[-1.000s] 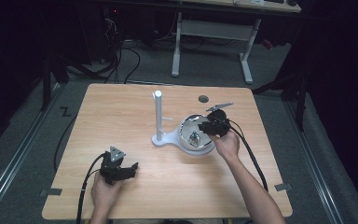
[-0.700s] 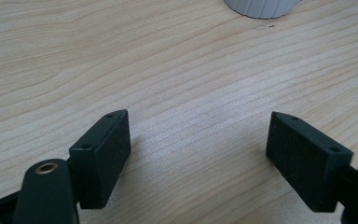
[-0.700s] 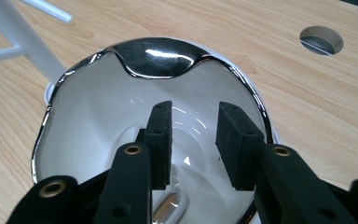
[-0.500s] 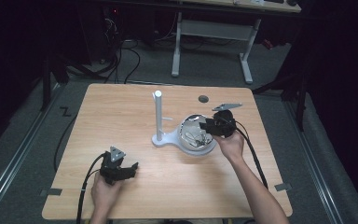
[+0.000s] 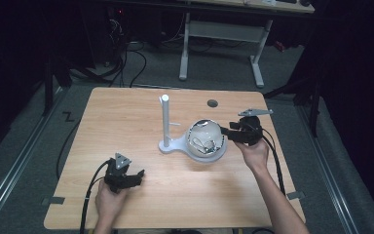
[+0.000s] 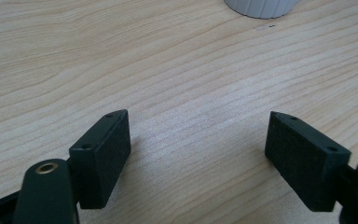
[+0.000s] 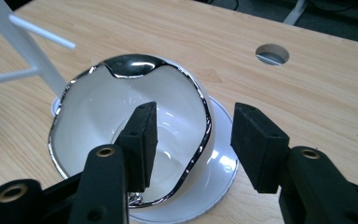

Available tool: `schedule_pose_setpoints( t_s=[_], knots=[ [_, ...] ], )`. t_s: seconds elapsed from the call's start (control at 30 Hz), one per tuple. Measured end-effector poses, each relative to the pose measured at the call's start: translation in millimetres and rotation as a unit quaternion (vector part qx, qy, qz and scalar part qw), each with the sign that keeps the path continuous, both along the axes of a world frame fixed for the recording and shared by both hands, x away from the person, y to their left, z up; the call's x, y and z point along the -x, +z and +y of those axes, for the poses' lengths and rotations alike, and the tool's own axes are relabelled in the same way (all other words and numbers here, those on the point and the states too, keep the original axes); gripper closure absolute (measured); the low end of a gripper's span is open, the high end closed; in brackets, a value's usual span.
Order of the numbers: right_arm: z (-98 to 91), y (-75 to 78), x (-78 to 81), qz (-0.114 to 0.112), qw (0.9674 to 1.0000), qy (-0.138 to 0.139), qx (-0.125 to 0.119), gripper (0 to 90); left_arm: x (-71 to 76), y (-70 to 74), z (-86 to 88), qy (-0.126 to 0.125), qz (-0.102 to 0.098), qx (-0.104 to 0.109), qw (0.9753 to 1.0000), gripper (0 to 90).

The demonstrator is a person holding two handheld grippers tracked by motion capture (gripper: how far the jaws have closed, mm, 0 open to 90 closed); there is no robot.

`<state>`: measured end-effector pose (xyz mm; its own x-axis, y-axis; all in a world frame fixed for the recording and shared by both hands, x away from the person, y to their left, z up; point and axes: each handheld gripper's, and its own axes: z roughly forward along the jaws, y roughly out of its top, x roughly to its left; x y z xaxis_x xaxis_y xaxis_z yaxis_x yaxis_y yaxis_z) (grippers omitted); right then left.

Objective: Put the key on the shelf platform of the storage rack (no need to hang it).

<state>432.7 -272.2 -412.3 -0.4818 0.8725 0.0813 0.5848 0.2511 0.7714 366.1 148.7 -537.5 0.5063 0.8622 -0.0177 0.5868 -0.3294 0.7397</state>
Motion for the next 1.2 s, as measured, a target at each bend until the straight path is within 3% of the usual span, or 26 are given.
schedule_pose_setpoints(
  t_s=[0.33, 1.1, 1.2],
  knots=[
    [-14.9, 7.5, 9.0, -0.009, 0.9997, -0.019, 0.013, 49.6, 0.0, 0.0, 0.1, 0.000, 0.000, 0.000, 1.0000, 22.6],
    [-46.5, 29.0, 32.7, -0.030, 0.9982, -0.051, 0.011, 49.3, 0.0, 0.0, 0.4, 0.000, 0.001, 0.002, 1.0000, 22.4],
    [-50.8, 31.7, 35.5, -0.028, 0.9984, -0.050, -0.004, 49.7, 0.0, 0.0, 0.4, 0.000, 0.001, 0.003, 1.0000, 22.6]
  ],
)
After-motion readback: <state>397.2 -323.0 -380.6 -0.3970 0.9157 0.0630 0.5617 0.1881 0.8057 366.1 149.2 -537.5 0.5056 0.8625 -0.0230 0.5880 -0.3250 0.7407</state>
